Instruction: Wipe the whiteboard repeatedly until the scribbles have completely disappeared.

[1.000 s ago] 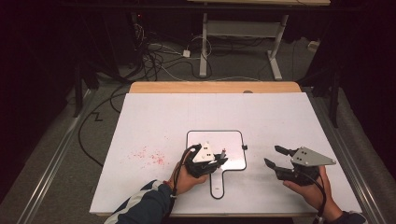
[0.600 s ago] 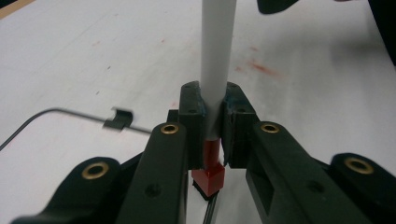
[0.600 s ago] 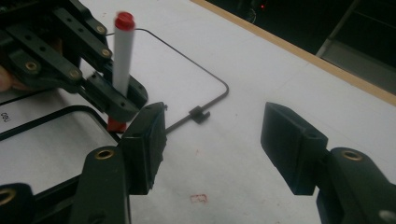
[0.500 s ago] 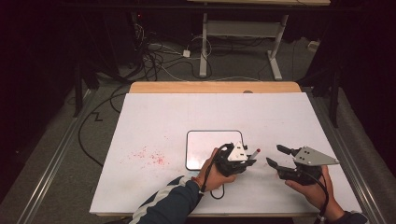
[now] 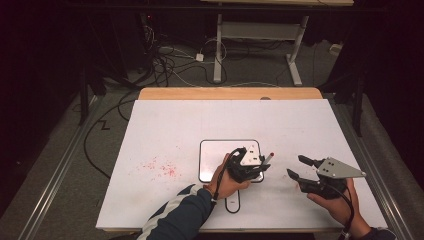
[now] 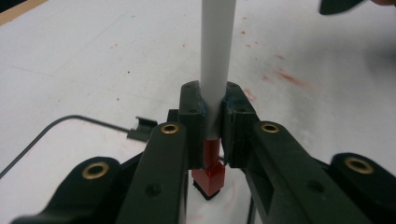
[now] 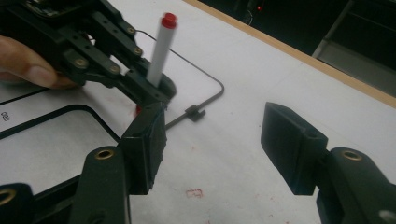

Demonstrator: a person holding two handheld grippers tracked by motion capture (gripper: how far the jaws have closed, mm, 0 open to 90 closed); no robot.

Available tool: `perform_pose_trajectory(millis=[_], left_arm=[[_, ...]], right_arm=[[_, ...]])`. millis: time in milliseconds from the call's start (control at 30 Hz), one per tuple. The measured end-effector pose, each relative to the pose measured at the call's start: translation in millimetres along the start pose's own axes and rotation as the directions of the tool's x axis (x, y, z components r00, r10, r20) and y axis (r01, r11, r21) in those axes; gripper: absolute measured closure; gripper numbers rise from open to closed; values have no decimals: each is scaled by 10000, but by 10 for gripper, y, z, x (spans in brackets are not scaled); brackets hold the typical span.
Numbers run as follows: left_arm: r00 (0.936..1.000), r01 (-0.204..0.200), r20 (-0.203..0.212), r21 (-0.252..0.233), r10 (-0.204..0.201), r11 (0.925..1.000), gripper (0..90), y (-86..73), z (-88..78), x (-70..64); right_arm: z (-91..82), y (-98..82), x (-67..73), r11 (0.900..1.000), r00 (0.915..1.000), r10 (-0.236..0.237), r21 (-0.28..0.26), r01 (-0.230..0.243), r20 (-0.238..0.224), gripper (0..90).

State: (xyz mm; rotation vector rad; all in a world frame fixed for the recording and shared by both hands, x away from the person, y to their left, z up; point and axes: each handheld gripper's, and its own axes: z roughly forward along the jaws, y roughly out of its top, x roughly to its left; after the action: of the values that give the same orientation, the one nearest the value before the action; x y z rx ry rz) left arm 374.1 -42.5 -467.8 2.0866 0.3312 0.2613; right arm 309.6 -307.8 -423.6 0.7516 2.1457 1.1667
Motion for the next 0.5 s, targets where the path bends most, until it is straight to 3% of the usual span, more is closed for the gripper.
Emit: perform_pose_trajectory(millis=[100, 267, 333, 500], left_arm=[[9996, 246, -158, -60, -247, 9997, 791, -98, -134, 67], [9962, 389, -783, 87, -381, 9992, 790, -193, -291, 175], [9944, 601, -878, 25, -597, 9982, 790, -212, -306, 221], [9951, 621, -769, -15, -620, 9981, 790, -190, -259, 188]], right_arm=[[5, -4, -2, 10000, 10000, 1, 22, -1, -2, 413], [25, 11, 21, 9999, 9999, -85, 56, 86, -52, 413], [38, 15, 29, 9999, 9999, -104, 59, 105, -76, 413], [64, 22, 39, 9998, 9997, -170, 99, 172, -150, 413]])
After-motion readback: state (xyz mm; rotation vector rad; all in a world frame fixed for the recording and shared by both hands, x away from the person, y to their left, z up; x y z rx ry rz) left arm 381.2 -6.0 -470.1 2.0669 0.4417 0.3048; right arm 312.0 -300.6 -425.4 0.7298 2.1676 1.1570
